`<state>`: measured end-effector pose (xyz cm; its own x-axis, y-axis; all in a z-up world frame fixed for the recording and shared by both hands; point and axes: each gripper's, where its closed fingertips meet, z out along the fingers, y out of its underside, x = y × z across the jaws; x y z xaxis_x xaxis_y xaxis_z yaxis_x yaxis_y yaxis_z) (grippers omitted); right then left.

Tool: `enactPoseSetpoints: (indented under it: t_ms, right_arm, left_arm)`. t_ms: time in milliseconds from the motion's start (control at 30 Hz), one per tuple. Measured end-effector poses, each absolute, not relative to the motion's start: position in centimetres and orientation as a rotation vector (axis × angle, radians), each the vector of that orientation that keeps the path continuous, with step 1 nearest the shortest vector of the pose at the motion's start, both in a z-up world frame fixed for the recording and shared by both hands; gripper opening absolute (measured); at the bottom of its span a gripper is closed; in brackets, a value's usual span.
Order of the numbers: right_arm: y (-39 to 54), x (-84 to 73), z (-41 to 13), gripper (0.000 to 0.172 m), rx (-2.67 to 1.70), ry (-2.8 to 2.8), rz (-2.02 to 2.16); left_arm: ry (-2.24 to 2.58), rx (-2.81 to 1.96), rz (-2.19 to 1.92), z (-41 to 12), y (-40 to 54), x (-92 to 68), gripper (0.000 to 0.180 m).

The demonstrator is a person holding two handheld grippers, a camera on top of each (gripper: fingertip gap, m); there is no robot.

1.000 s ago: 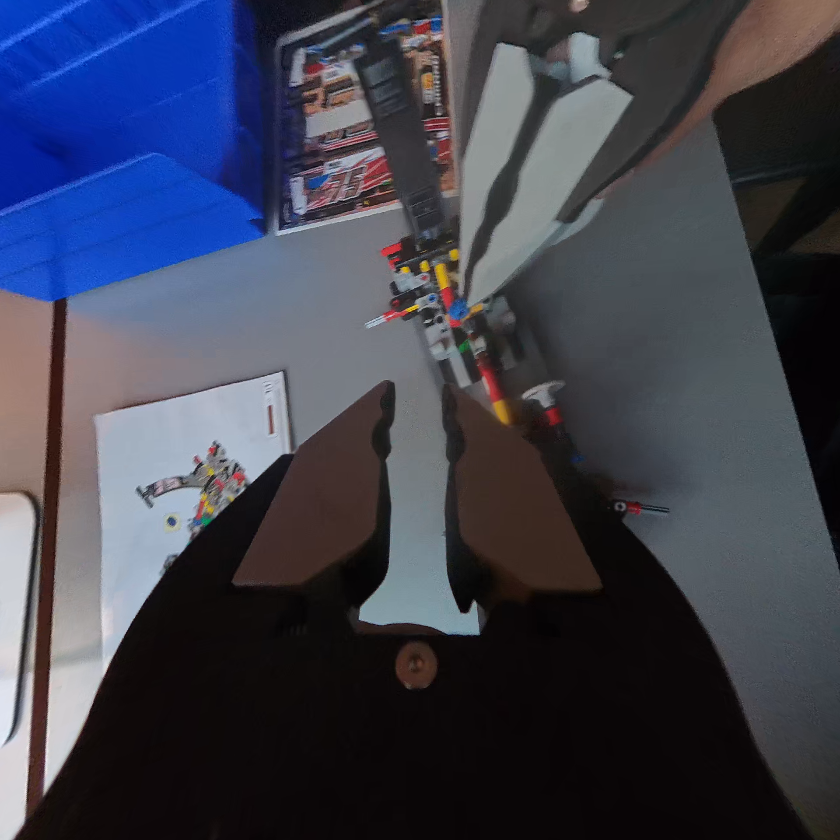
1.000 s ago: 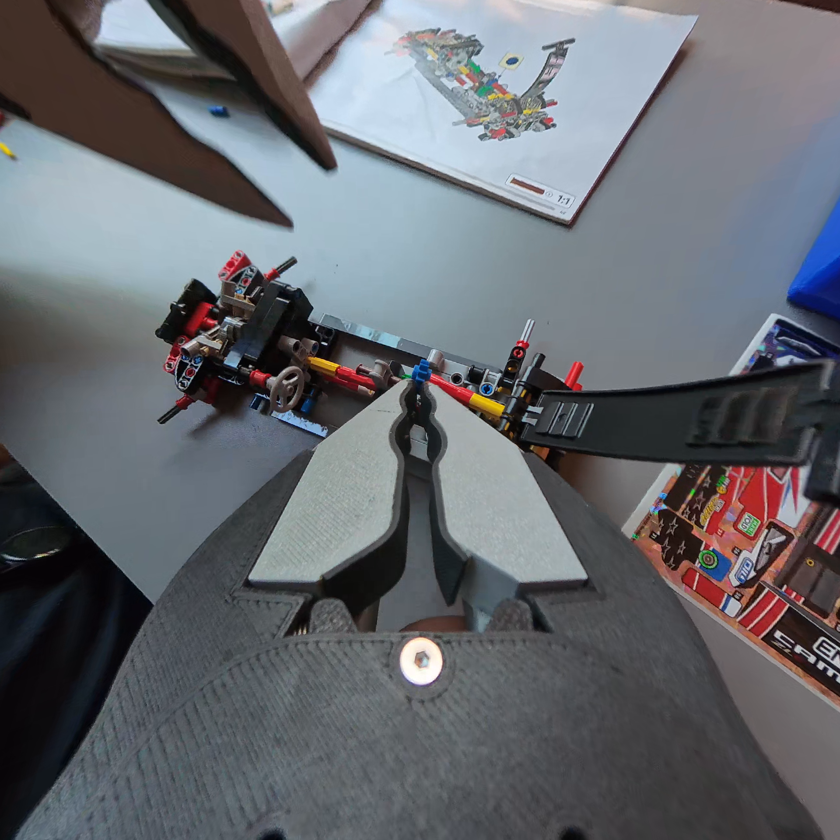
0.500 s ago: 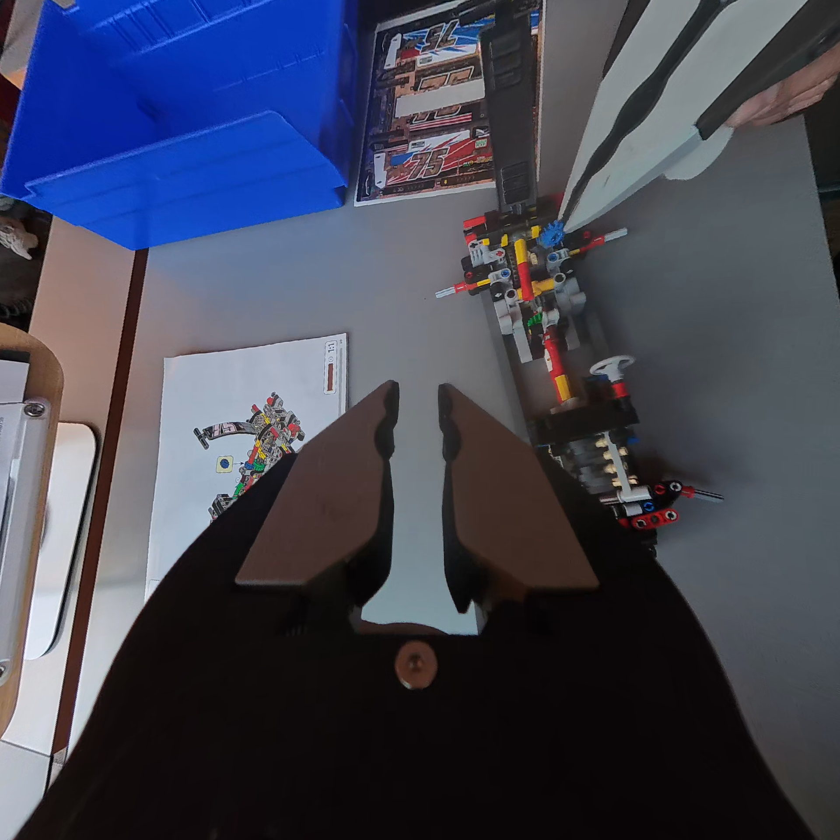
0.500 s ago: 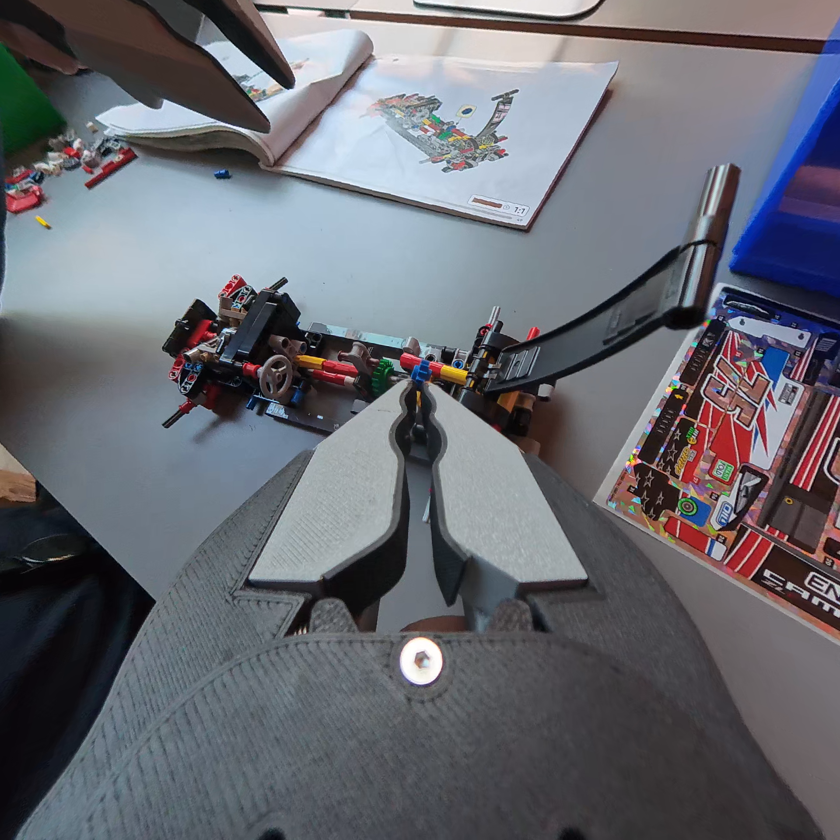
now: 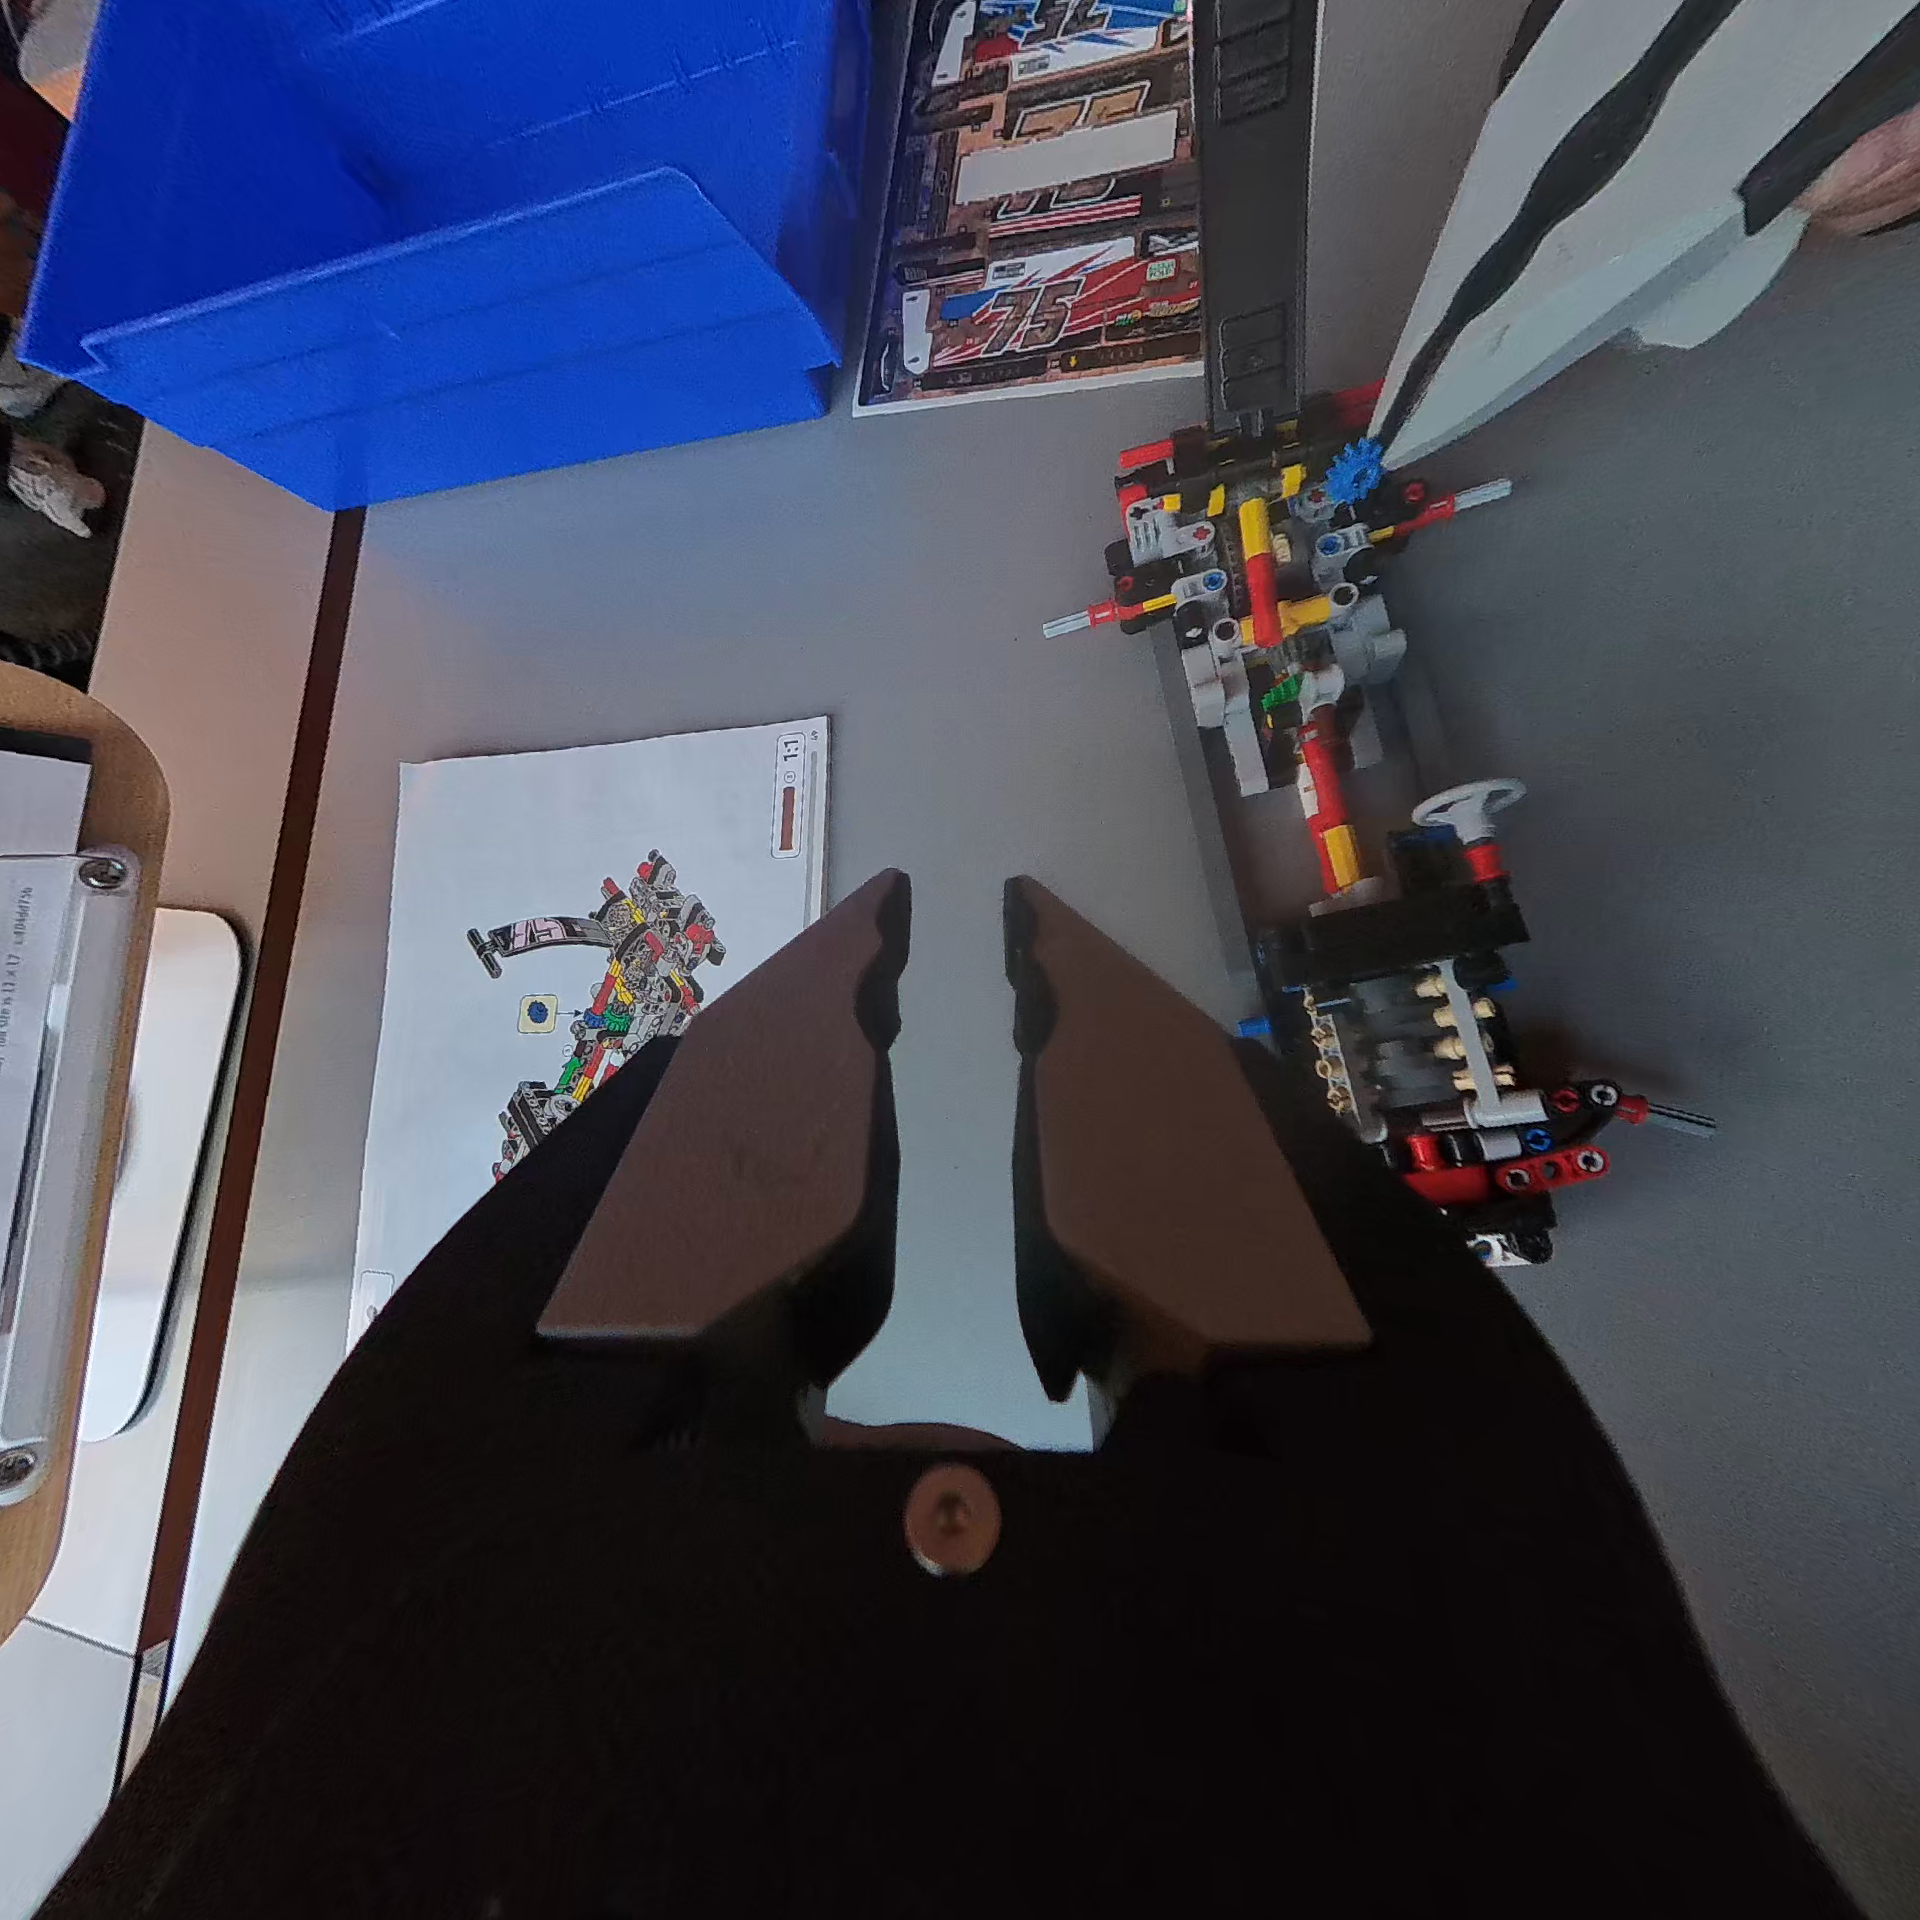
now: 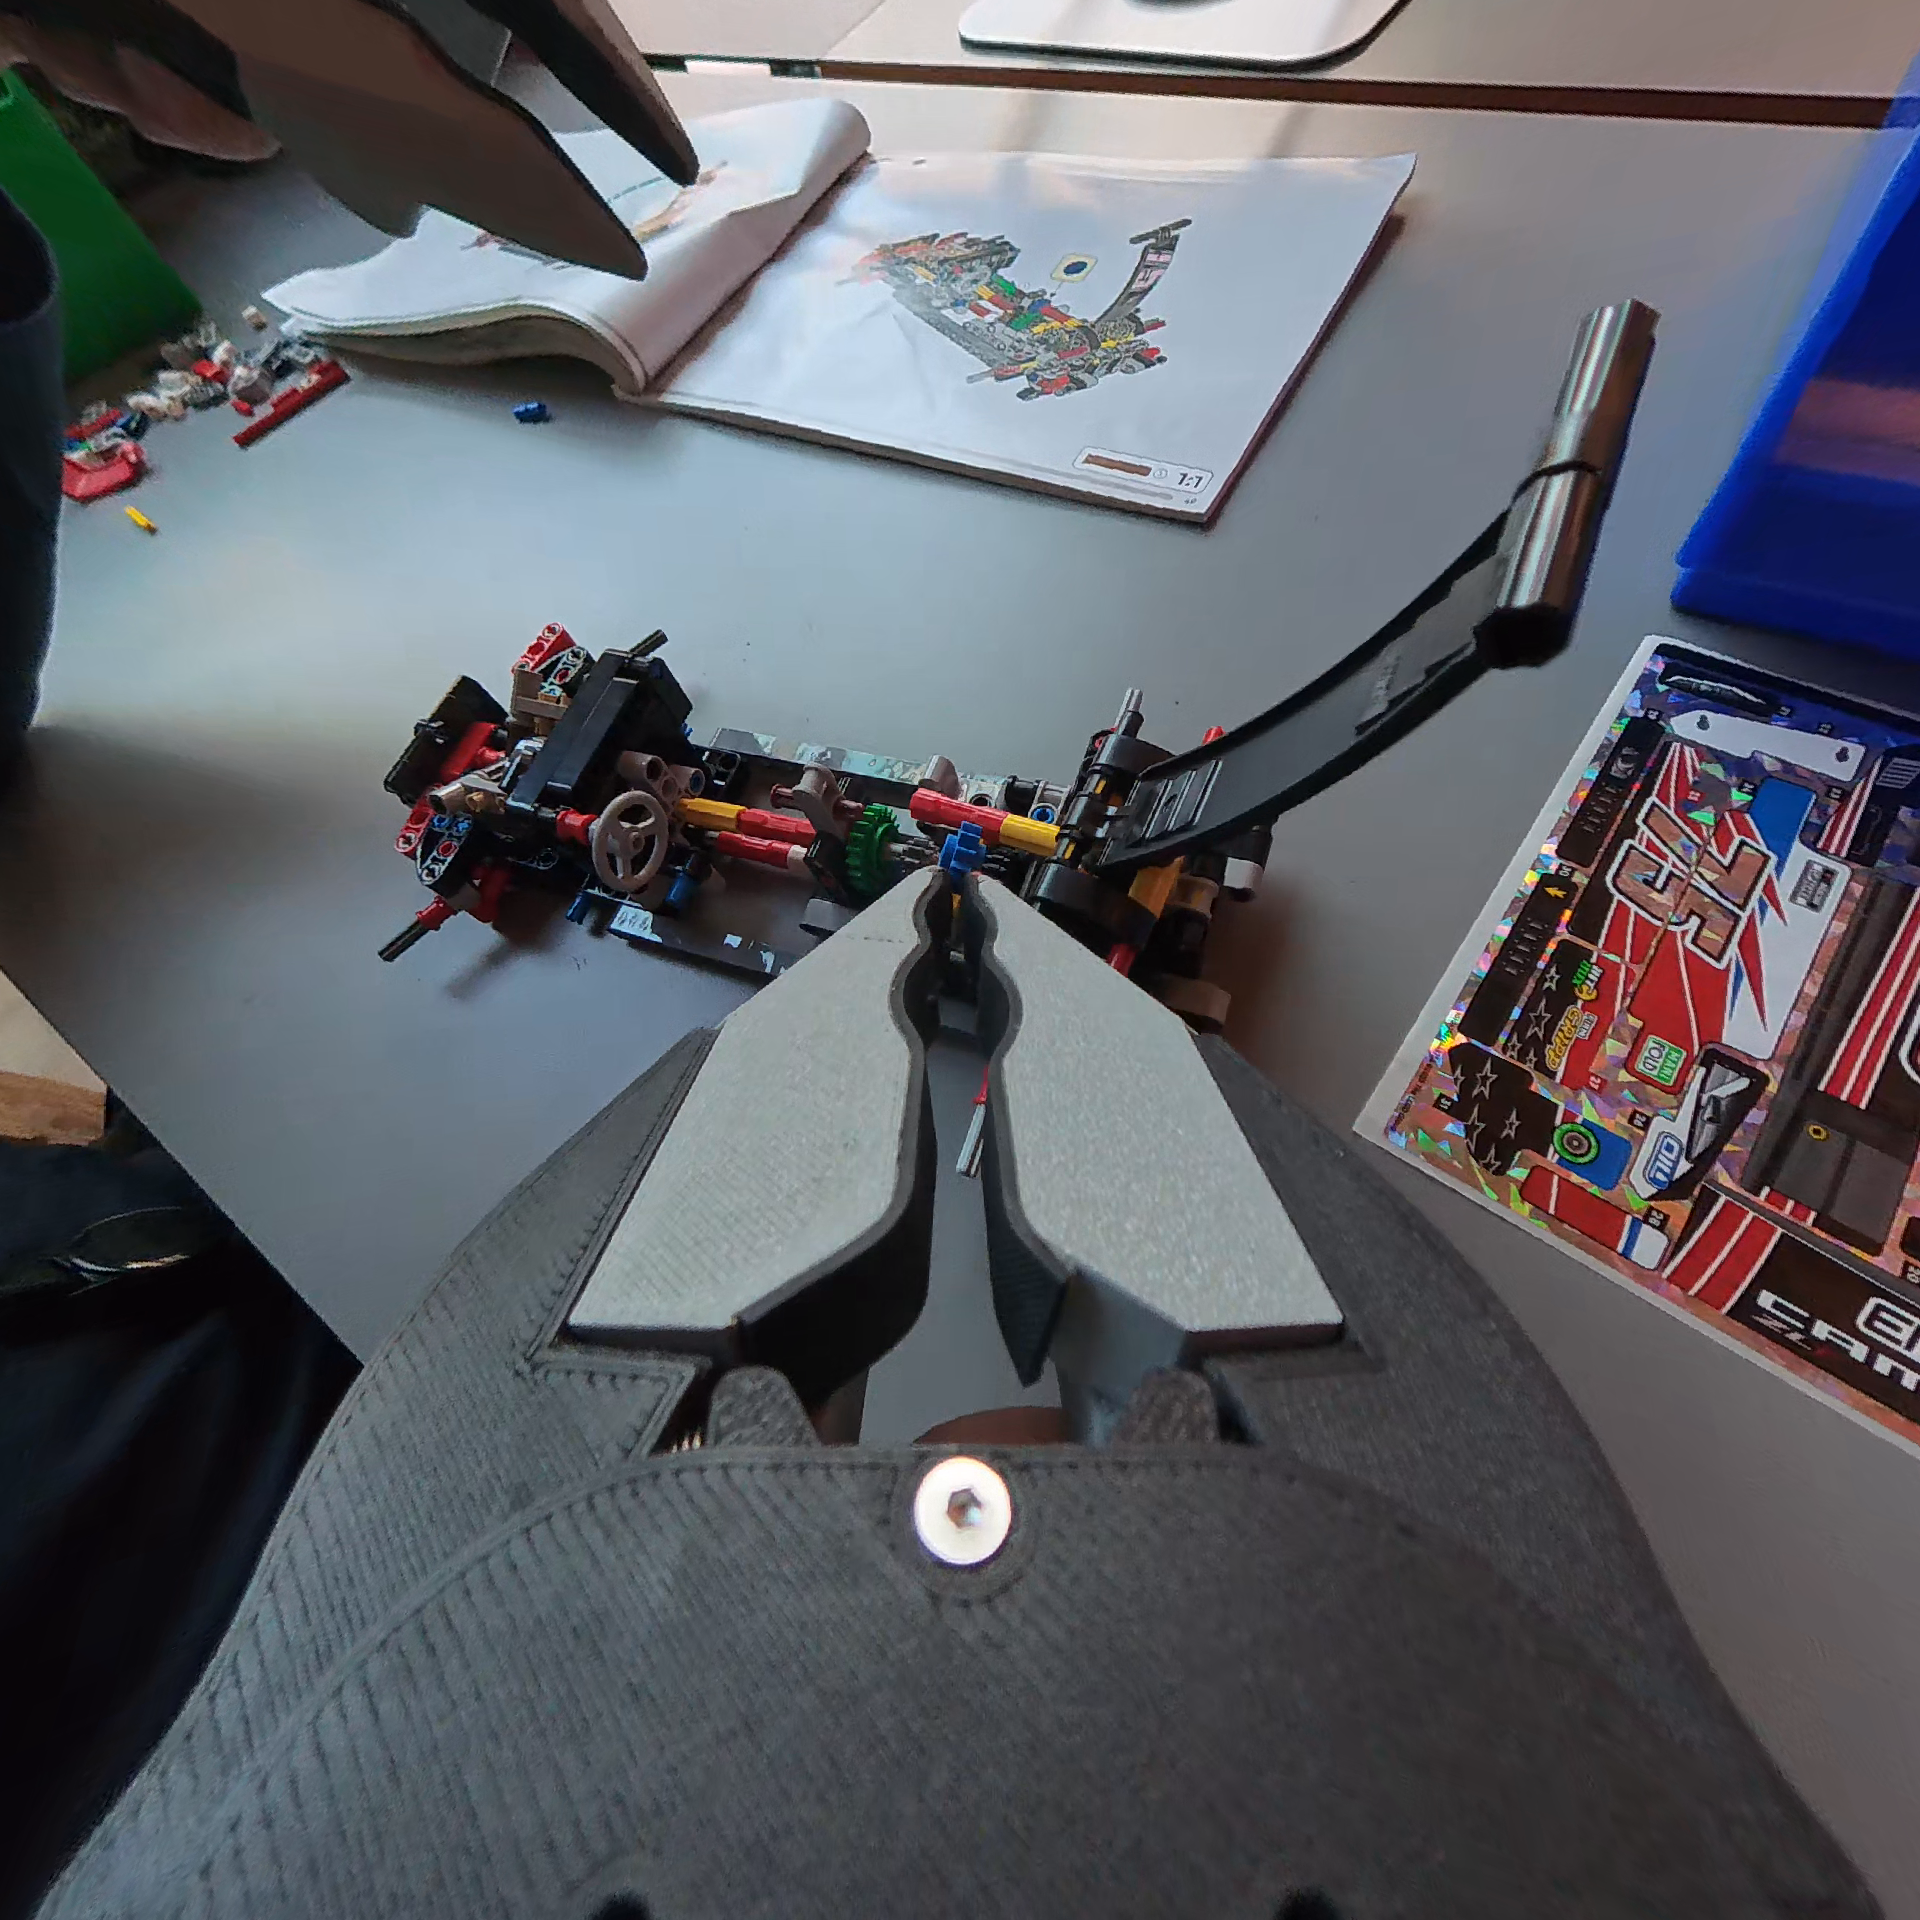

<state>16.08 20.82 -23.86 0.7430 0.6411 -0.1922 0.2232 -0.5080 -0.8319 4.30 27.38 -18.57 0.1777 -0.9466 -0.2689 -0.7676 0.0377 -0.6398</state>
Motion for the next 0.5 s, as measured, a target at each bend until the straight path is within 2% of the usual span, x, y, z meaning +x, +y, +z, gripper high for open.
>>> enactPoseSetpoints:
  t_ms: [500]
  right_arm:
    - [20.61,15.95,-23.76,0.000,-2.089,-0.653,0.610]
  left_arm:
    - [1.639,-1.765,-0.313,-18.57,27.29,3.90,0.015]
